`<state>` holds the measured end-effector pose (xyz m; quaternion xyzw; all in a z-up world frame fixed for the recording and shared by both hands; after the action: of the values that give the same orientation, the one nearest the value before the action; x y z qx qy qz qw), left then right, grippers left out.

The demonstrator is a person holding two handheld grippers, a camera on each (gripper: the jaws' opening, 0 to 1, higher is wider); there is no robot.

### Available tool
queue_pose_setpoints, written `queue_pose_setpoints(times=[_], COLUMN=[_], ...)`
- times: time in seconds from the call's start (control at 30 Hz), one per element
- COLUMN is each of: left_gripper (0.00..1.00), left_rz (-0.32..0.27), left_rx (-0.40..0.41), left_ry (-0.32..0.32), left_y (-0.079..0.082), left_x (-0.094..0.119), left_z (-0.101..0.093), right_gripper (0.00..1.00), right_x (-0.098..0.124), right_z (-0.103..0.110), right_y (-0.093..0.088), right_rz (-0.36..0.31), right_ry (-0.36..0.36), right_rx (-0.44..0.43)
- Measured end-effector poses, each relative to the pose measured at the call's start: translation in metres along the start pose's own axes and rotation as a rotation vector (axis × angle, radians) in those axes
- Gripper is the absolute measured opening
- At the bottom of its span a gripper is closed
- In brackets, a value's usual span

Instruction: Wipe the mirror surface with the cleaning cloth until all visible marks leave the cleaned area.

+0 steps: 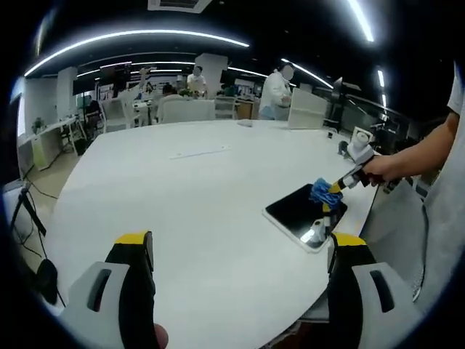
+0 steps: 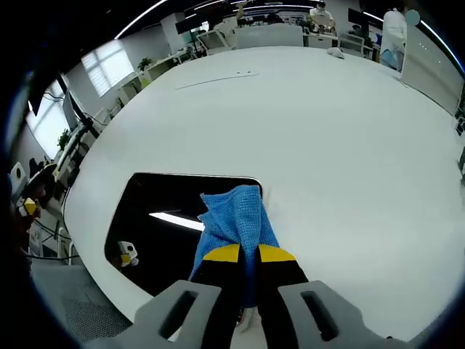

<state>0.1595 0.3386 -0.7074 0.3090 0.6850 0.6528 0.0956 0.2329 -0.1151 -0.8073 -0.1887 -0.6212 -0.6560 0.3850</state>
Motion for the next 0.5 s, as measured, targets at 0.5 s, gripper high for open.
queue_pose_setpoints(times=[0.5], left_gripper=[0.99], left_rz=[-0.01], left_rx=[-0.007], left_ry=[-0.004], left_y=[-0.005], left_x=[-0.001], left_z=[-0.0048], right_gripper=[0.02], right_x=[0.0035], right_z=[0.0016], right_y=[-0.0052], right_rz=[-0.017], right_ry=[-0.014], right_rx=[-0.029])
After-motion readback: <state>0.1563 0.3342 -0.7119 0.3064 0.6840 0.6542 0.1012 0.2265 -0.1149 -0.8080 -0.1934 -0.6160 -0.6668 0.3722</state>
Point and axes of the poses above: the point that each gripper's makers call its tool centre point, and the gripper's own axes: x roughly backward along the fingers, z roughly to its left, y roughly out of its top, the point moved 9 cm from there along x, roughly backward along the fingers, and after that the axes turned 9 degrees about -z, right-handed, at the moved point
